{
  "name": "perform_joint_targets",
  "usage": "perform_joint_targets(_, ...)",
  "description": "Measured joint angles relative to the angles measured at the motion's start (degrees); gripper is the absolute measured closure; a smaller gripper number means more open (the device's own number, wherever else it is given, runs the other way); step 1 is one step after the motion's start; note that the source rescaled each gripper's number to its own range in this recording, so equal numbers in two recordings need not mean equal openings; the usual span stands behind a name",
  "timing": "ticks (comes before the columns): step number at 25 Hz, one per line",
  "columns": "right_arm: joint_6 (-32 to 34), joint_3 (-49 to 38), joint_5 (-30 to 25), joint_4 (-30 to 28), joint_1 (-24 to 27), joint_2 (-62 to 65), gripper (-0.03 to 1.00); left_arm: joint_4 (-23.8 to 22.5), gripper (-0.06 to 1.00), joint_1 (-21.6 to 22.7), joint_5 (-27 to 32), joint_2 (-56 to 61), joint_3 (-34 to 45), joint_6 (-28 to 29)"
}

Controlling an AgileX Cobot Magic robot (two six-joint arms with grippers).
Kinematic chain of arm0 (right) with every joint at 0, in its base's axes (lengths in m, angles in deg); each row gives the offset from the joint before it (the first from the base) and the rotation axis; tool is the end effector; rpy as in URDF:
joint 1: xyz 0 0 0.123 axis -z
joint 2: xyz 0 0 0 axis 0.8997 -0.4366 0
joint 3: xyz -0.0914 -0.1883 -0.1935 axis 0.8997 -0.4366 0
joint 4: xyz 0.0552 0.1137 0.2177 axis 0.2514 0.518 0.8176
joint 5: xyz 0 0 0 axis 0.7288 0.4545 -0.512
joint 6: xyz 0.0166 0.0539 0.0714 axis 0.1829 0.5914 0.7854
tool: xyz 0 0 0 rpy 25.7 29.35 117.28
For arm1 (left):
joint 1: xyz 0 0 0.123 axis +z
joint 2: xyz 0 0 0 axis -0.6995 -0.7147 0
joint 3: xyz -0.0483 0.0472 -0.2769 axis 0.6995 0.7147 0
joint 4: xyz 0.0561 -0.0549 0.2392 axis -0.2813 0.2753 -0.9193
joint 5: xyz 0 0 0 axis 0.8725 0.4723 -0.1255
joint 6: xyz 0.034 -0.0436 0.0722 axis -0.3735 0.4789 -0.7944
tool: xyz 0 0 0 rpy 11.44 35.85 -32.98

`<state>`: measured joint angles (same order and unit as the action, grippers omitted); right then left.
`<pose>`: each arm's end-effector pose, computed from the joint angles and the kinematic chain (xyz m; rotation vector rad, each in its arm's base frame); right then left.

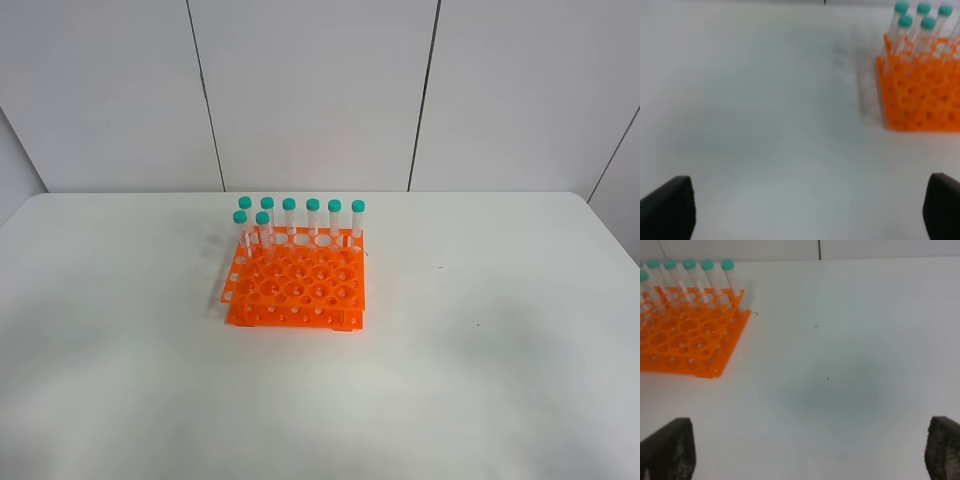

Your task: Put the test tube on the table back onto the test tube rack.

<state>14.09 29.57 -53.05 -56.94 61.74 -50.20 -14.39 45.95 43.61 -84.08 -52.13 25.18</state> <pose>-0.0057 0.0077 0.2811 -0.1163 1.9989 0.1022 -0.0058 -0.0059 0.2870 0.0116 1.9782 -0.0452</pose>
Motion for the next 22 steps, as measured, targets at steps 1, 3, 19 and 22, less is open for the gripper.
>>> perform_joint_targets(1, 0.00, 0.00, 0.00, 0.00, 0.00, 0.00, -0.03, 0.05, -0.06, -0.11, 0.00, 0.22, 0.00, 0.00)
perform_joint_targets(3, 0.00, 0.00, 0.00, 0.00, 0.00, 0.00, -0.03, 0.12, -0.06, -1.28, 0.00, 0.29, 0.14, 0.00)
perform_joint_targets(19, 0.00, 0.00, 0.00, 0.05, 0.00, 0.00, -0.03, 0.30, -0.06, -4.07, 0.05, 0.40, 0.26, 0.00)
perform_joint_targets(22, 0.00, 0.00, 0.00, 0.05, 0.00, 0.00, -0.03, 0.30, -0.06, -4.07, 1.53, 0.40, 1.35, -0.06)
